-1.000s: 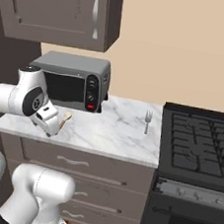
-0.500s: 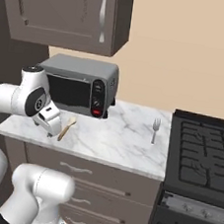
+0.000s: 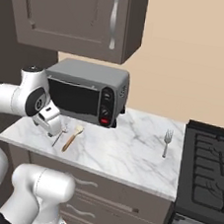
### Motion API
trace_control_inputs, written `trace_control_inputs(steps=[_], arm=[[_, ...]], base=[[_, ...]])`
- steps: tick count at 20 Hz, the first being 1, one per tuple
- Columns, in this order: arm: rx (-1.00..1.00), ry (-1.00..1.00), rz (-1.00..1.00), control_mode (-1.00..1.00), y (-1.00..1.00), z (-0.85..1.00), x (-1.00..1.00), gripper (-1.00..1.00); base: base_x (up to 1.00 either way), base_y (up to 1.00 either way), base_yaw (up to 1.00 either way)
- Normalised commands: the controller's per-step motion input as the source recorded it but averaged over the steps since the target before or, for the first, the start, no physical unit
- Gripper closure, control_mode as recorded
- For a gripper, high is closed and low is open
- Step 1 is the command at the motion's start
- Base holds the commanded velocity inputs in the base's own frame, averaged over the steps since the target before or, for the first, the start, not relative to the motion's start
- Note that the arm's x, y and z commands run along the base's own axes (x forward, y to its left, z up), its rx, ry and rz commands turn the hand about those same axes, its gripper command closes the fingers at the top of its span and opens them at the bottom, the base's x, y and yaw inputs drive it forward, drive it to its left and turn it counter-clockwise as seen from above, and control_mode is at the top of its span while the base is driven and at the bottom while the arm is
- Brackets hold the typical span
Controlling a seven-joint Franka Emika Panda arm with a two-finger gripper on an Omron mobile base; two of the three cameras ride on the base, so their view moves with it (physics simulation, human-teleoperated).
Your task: Organize the utensils by type. Pick up the wooden spoons from the counter and place them in the open cabinet. Then pick up the metallic utensils from the counter and place them in the open drawer.
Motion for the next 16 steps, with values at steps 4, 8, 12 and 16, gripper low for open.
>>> trace_control_inputs(steps=[4, 8, 12, 16], arm=[[0.0, 0.0, 0.0, 1.0, 0.0, 0.0, 0.0, -1.0], [0.0, 0.0, 0.0, 1.0, 0.0, 0.0, 0.0, -1.0], [0.0, 0.0, 0.0, 1.0, 0.0, 0.0, 0.0, -1.0], [0.0, 0.0, 0.0, 1.0, 0.0, 0.0, 0.0, -1.0]], base=[[0.1, 0.17, -0.01], [0.09, 0.1, -0.03], [0.11, 0.0, 0.0], [0.22, 0.0, 0.0]])
